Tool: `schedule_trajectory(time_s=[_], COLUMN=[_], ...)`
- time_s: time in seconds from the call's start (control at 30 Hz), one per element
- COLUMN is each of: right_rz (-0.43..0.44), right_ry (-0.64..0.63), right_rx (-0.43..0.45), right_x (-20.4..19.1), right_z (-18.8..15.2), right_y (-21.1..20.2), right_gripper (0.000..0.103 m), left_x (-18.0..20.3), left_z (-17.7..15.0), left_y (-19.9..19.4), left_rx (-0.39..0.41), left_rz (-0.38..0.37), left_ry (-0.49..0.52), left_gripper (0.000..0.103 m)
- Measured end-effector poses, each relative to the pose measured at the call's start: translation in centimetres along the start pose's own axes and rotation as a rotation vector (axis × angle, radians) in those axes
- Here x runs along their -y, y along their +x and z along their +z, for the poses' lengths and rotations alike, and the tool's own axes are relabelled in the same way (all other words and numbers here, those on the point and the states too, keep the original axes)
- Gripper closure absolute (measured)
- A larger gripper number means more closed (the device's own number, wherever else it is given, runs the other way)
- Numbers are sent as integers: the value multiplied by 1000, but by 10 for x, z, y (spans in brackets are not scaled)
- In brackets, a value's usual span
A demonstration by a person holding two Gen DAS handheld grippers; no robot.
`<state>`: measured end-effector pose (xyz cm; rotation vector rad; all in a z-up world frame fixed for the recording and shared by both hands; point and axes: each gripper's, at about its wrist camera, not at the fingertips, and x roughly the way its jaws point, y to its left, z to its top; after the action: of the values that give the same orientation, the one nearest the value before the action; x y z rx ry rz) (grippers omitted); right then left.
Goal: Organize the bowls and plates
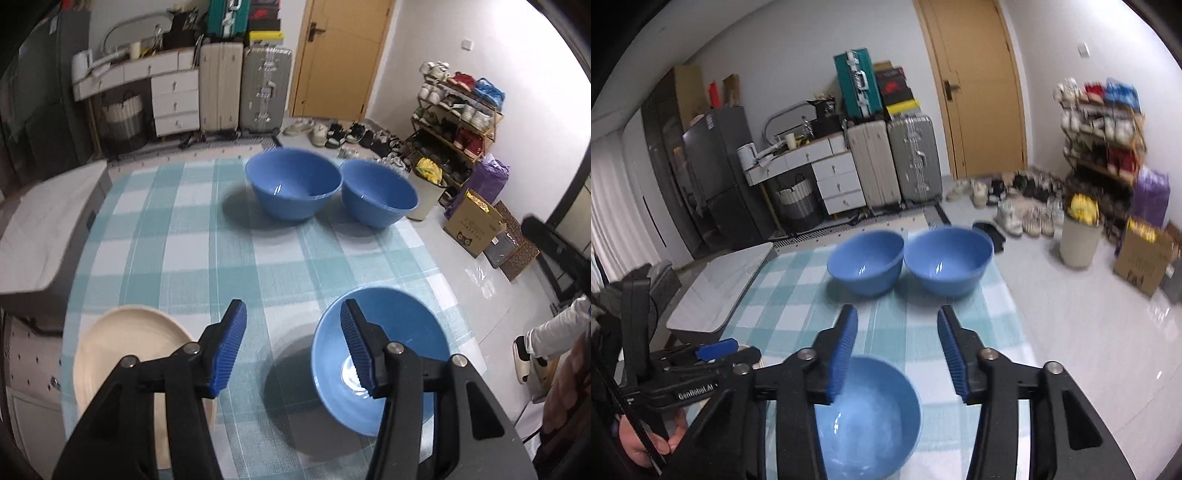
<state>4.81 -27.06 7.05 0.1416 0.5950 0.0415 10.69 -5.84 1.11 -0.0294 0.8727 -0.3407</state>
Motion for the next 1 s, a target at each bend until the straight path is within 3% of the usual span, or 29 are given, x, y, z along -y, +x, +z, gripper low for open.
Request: schedule_trajectory(time_s=[0.2, 0.4, 0.47, 0.5, 0.53, 0.67, 0.87, 1.0], right_rz=[83, 131, 136, 135, 133, 160, 259, 267], right_ry=[-38, -63, -80, -80, -77, -61, 25, 40], right_rx=[71, 131, 129, 126, 118, 49, -130, -208], right_x=[-17, -24, -29, -31, -34, -35, -25, -19], right_z=[40, 81, 95, 99, 106, 118, 128, 132], right_y=[-22, -34, -28, -25, -16, 26, 110, 155], right_gripper=[40, 32, 25, 22, 14, 3, 2, 2], left_x=[11, 17, 18, 17, 17, 14, -15, -33], left_z=[20, 45, 55, 61, 66, 82, 110, 130], left_y=[-11, -15, -16, -15, -15, -4, 52, 100], left_rx=[56, 86, 105, 120, 134, 157, 40, -38], left_rz=[28, 40, 54, 66, 75, 131, 101, 108], left_ry=[34, 73, 80, 77, 79, 121, 34, -8], left_gripper=[44, 42, 35, 17, 5, 5, 5, 5])
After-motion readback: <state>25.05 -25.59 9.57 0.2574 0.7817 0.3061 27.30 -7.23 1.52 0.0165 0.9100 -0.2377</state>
